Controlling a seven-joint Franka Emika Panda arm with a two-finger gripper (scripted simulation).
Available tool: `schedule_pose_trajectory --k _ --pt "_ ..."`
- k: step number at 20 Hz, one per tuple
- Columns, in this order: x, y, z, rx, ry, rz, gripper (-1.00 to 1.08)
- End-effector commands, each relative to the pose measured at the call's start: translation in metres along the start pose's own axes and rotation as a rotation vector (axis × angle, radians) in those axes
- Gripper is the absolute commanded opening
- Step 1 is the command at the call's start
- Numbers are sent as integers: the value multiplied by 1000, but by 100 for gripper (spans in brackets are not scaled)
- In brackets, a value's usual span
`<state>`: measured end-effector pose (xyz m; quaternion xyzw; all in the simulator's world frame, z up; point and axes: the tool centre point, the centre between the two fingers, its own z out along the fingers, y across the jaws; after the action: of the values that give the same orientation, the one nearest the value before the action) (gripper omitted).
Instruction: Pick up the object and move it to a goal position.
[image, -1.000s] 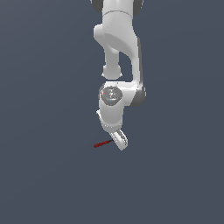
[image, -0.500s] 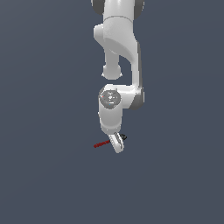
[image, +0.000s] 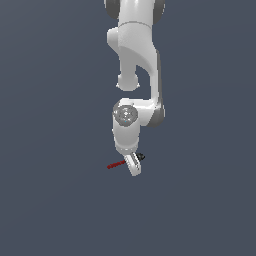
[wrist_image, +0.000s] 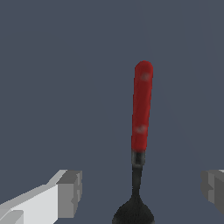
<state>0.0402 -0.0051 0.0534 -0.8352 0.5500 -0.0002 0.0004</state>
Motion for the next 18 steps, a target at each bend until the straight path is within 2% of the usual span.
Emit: schedule_pose_trajectory --k 1,7,12,13,18 --pt "0 1 10 -1 0 1 100" --pt "0 1 38 -1 0 4 100" --pt "0 0 43 -1 0 4 100" --pt "0 0 43 -1 0 4 -100" --pt "0 0 43 -1 0 4 -100"
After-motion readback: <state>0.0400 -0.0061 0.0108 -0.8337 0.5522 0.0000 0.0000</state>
